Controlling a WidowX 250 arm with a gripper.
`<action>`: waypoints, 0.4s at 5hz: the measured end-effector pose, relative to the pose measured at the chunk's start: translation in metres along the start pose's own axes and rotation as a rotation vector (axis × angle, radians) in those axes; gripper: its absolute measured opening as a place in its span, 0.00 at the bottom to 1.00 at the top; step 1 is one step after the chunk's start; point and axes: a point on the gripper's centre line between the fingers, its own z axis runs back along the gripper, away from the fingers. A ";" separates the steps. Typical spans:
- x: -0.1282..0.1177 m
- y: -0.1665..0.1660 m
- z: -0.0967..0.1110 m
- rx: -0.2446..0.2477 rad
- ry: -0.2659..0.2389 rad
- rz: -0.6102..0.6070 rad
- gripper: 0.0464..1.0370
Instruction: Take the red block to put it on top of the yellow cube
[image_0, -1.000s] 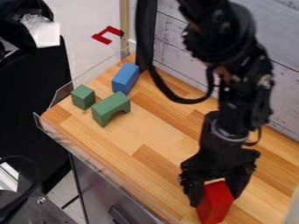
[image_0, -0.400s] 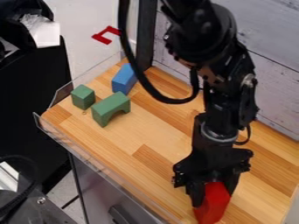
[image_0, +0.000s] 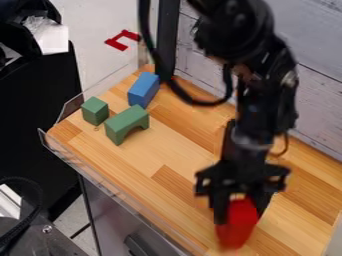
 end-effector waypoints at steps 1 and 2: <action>-0.002 -0.012 0.027 0.090 -0.104 -0.182 0.55; -0.009 -0.022 0.043 0.098 -0.173 -0.278 0.55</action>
